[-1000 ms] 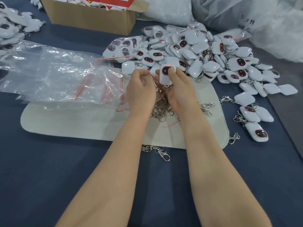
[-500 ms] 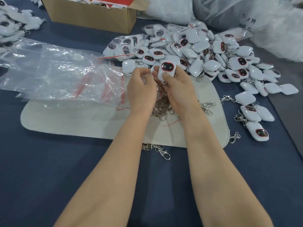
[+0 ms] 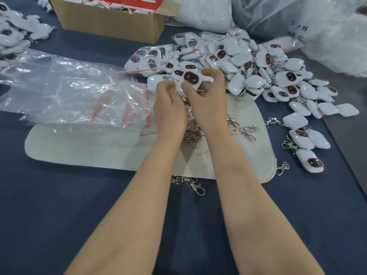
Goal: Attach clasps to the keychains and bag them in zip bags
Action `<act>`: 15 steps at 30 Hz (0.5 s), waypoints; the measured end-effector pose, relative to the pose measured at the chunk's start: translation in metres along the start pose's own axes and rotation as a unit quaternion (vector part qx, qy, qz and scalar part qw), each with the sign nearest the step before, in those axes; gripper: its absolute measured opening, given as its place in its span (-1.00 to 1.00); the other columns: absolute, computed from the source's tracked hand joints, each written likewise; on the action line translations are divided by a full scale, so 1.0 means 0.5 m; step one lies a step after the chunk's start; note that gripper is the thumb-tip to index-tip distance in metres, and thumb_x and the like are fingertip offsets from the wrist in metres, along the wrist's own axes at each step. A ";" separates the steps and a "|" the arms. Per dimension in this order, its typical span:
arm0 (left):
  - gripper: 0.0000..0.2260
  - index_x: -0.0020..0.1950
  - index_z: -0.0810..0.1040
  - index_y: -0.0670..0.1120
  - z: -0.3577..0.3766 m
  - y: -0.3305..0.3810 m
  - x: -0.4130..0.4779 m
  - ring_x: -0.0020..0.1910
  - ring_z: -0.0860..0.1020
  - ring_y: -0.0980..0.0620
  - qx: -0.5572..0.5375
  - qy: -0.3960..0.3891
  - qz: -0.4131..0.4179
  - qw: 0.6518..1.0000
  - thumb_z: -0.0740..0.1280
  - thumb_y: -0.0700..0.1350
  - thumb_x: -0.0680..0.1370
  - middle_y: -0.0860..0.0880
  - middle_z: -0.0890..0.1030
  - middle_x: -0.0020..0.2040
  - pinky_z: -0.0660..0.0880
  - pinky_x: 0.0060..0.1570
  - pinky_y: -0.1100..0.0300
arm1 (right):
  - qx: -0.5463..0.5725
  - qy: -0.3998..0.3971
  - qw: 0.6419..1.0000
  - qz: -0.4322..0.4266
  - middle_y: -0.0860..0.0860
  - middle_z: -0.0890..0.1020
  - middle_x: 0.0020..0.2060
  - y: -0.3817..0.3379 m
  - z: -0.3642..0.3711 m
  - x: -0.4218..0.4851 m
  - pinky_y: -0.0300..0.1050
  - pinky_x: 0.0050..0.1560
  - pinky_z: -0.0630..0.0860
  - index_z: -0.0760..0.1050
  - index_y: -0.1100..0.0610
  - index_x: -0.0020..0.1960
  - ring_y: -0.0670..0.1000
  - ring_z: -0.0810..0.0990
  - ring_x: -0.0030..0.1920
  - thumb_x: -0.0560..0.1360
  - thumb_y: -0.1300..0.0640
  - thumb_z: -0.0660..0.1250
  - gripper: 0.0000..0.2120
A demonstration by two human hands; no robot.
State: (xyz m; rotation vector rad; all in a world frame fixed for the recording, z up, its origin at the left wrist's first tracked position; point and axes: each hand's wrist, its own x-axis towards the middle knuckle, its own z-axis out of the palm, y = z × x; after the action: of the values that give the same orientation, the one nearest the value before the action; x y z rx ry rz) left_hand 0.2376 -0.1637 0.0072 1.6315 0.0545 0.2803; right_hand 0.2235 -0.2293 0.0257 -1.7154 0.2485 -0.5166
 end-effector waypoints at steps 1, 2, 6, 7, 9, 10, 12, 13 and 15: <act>-0.78 0.19 0.44 -0.14 0.000 0.001 0.000 0.03 0.48 0.06 -0.010 0.002 -0.003 1.000 0.08 -0.24 0.61 0.04 0.52 0.01 0.37 0.04 0.30 | -0.034 0.000 0.999 0.003 -0.08 0.49 -0.33 0.004 0.000 -0.002 -0.29 -0.26 0.40 0.30 0.07 0.09 -0.15 0.43 -0.39 0.46 0.16 0.43 -0.66; -0.78 0.18 0.44 -0.13 0.000 0.002 0.000 0.06 0.50 0.05 -0.021 0.006 -0.005 1.000 0.09 -0.25 0.61 0.00 0.54 0.05 0.39 0.08 0.29 | -0.066 -0.005 0.998 0.001 -0.09 0.46 -0.36 0.007 0.000 -0.003 -0.33 -0.30 0.36 0.29 0.08 0.05 -0.15 0.40 -0.41 0.45 0.14 0.45 -0.65; -0.77 0.10 0.46 -0.12 -0.002 0.005 0.002 0.02 0.47 0.20 -0.028 0.034 0.010 0.999 0.07 -0.29 0.58 0.14 0.51 -0.02 0.33 -0.02 0.53 | -0.168 -0.078 0.983 -0.004 -0.10 0.38 -0.45 0.003 -0.001 -0.003 -0.31 -0.38 0.31 0.30 0.05 -0.27 -0.12 0.31 -0.43 0.50 0.05 0.40 -0.69; -0.78 0.11 0.47 -0.13 -0.003 0.006 0.001 0.01 0.46 0.21 -0.026 0.040 0.017 0.999 0.08 -0.29 0.58 0.14 0.51 -0.02 0.31 -0.03 0.55 | -0.199 -0.108 0.974 -0.012 -0.09 0.33 -0.48 0.002 -0.003 -0.001 -0.26 -0.41 0.26 0.26 0.05 -0.34 -0.10 0.26 -0.45 0.53 0.06 0.36 -0.64; -0.76 0.13 0.48 -0.16 -0.004 0.010 -0.002 0.03 0.47 0.19 -0.011 0.046 0.044 0.998 0.07 -0.30 0.58 0.08 0.54 0.03 0.29 -0.03 0.56 | -0.245 -0.177 0.953 -0.019 -0.06 0.30 -0.51 -0.002 -0.009 0.000 -0.21 -0.43 0.19 0.31 0.11 -0.38 -0.09 0.22 -0.44 0.55 0.13 0.28 -0.65; -0.75 0.13 0.49 -0.16 -0.005 0.015 -0.005 0.04 0.48 0.17 -0.002 0.045 0.061 0.997 0.07 -0.30 0.58 0.06 0.55 0.04 0.29 -0.01 0.55 | -0.255 -0.202 0.945 -0.020 -0.06 0.34 -0.49 -0.005 -0.011 -0.001 -0.24 -0.44 0.21 0.39 0.14 -0.34 -0.10 0.25 -0.43 0.55 0.17 0.26 -0.72; -0.73 0.12 0.50 -0.16 -0.005 0.023 -0.011 0.08 0.49 0.13 0.010 0.039 0.092 0.995 0.06 -0.28 0.56 0.03 0.57 0.06 0.36 0.08 0.42 | -0.229 -0.222 0.948 -0.013 -0.09 0.44 -0.43 -0.011 -0.015 -0.002 -0.34 -0.43 0.27 0.47 0.14 -0.17 -0.14 0.35 -0.41 0.54 0.25 0.24 -0.88; -0.72 0.12 0.51 -0.15 -0.006 0.026 -0.013 0.10 0.50 0.10 0.018 0.034 0.106 0.994 0.06 -0.25 0.55 0.03 0.57 0.05 0.39 0.13 0.30 | -0.190 -0.225 0.956 0.000 -0.09 0.48 -0.39 -0.013 -0.018 -0.003 -0.38 -0.44 0.29 0.48 0.13 -0.08 -0.18 0.40 -0.42 0.53 0.29 0.24 -0.90; -0.69 0.11 0.52 -0.15 -0.008 0.031 -0.017 0.10 0.51 0.04 0.037 0.023 0.126 0.991 0.04 -0.20 0.51 0.02 0.58 0.04 0.42 0.17 0.13 | -0.120 -0.232 0.965 0.029 -0.08 0.56 -0.32 -0.014 -0.025 -0.006 -0.39 -0.43 0.39 0.47 0.15 0.07 -0.23 0.47 -0.44 0.52 0.35 0.23 -0.82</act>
State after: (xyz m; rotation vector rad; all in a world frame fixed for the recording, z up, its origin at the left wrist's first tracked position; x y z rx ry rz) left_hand 0.2267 -0.1628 0.0218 1.7072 -0.1070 0.5145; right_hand 0.2143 -0.2373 0.0336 -2.0027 0.0228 -0.0313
